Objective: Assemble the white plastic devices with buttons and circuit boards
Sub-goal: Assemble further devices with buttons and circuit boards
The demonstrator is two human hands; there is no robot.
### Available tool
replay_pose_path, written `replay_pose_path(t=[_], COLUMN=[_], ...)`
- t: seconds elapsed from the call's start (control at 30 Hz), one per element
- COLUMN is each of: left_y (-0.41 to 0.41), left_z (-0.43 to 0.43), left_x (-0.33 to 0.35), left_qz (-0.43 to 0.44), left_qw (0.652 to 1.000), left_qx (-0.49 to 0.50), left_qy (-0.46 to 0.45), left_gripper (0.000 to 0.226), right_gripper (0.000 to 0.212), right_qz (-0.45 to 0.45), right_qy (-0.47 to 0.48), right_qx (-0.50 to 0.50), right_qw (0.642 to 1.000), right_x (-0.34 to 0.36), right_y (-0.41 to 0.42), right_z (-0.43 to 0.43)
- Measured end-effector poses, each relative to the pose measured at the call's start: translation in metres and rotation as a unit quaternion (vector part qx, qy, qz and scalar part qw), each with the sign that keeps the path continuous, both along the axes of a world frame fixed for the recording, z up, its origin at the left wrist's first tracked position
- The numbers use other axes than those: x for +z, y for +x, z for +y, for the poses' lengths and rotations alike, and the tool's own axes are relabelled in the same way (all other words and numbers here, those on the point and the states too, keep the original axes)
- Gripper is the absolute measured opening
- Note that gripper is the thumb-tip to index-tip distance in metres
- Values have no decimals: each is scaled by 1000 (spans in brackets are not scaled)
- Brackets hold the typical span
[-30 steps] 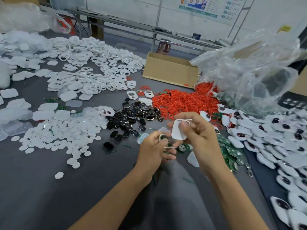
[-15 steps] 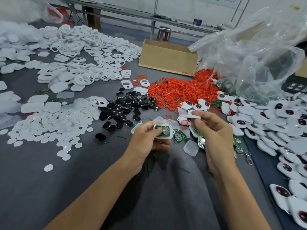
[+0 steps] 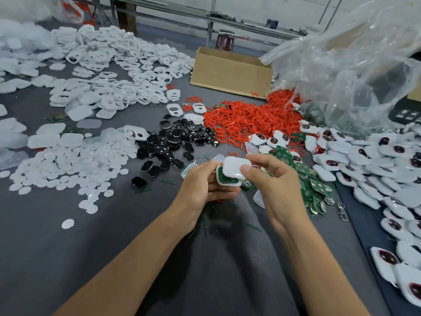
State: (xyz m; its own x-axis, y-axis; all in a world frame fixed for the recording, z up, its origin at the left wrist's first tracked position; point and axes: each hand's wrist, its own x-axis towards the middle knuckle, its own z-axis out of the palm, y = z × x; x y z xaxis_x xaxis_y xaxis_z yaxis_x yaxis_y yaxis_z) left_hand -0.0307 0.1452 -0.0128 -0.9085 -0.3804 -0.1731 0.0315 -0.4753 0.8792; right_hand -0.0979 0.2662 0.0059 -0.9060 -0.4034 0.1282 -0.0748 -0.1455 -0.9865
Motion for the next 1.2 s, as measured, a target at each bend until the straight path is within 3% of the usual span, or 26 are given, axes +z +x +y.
replay_pose_path(t=[0.53, 0.73, 1.2], left_y=[1, 2, 3], left_z=[0, 0, 0], left_x=[-1, -1, -3], left_qz=[0, 3, 24], left_qw=[1000, 1000, 997], left_qx=[-7, -11, -30], left_qy=[-26, -23, -70], left_gripper=[31, 28, 20], right_gripper=[21, 16, 23], right_qz=[69, 173, 113], right_qy=[107, 193, 159], right_qx=[-52, -76, -54], right_qw=[991, 963, 979], right_x=[-5, -8, -11], right_y=[5, 7, -1], right_z=[-9, -12, -8])
